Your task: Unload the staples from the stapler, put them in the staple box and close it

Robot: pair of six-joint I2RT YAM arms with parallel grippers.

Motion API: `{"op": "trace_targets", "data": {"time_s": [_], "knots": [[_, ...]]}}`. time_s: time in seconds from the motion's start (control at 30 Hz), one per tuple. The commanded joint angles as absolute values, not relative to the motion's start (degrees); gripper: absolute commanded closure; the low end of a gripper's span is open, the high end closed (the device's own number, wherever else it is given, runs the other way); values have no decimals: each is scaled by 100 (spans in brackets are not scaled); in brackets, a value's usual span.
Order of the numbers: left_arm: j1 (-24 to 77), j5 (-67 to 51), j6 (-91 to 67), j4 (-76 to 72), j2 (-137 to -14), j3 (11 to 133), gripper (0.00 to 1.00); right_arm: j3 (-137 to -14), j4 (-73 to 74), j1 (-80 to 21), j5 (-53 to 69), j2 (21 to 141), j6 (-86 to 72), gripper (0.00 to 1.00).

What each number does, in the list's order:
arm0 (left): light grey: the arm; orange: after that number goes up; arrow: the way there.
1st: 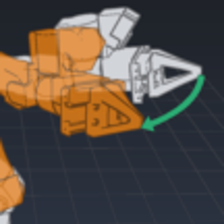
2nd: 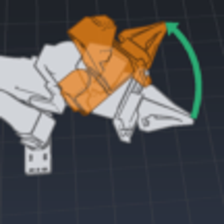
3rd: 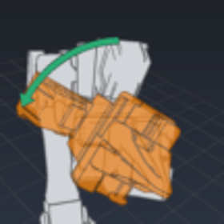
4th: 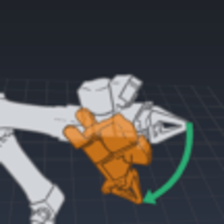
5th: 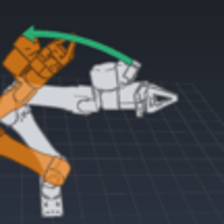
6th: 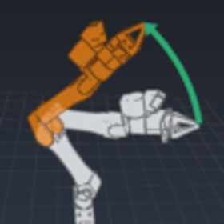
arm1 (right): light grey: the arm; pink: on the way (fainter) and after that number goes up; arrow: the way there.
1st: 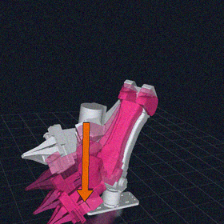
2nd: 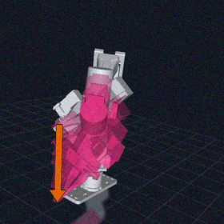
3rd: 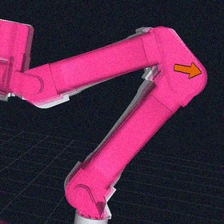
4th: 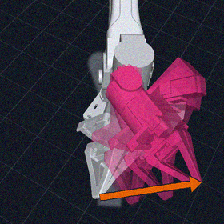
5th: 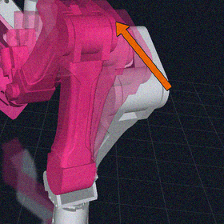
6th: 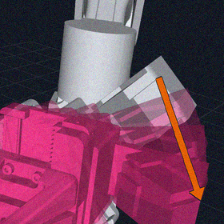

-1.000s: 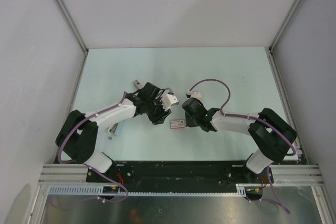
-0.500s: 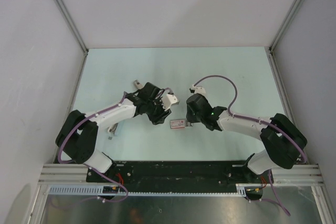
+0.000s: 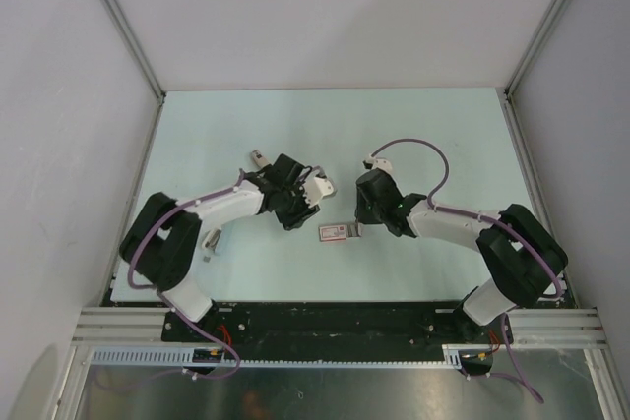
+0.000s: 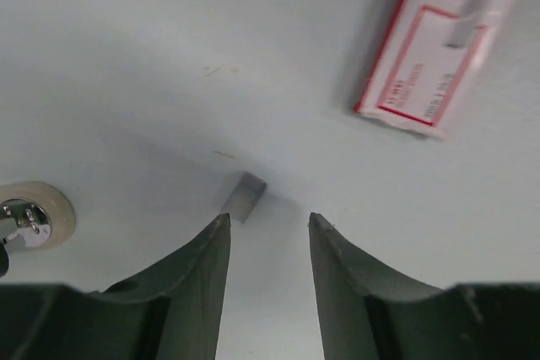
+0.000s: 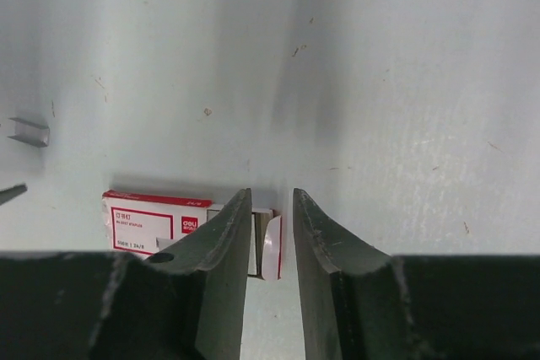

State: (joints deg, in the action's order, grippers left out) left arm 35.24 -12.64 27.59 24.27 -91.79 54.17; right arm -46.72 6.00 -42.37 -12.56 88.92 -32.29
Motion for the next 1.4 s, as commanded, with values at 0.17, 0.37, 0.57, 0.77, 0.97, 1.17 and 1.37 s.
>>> {"op": "trace_targets", "data": {"time_s": [0.17, 0.37, 0.57, 0.77, 0.97, 1.17, 1.37], "knots": [[3289, -721, 3641, 2205, -10013, 5976, 52, -4701, 628, -4066, -1308, 8655, -3064, 65], [3270, -909, 3606, 2200, -10049, 5954, 58, -4533, 705, -4067, -1254, 8480, -3050, 65], [3291, -1138, 3531, 2206, -10041, 5838, 73, -4161, 667, -4301, -1179, 8195, -3053, 65], [3389, -1293, 3381, 2210, -10035, 5776, 79, -3976, 552, -4457, -1070, 8160, -3073, 65], [3556, -1371, 3080, 2228, -9916, 5808, 84, -3966, 410, -4518, -932, 8243, -3072, 65], [3737, -1475, 2705, 2355, -9661, 6046, 86, -3964, 360, -4556, -907, 8366, -3098, 65], [4002, -1490, 2447, 2508, -9584, 6260, 85, -3964, 357, -4530, -908, 8513, -3122, 66]]}}
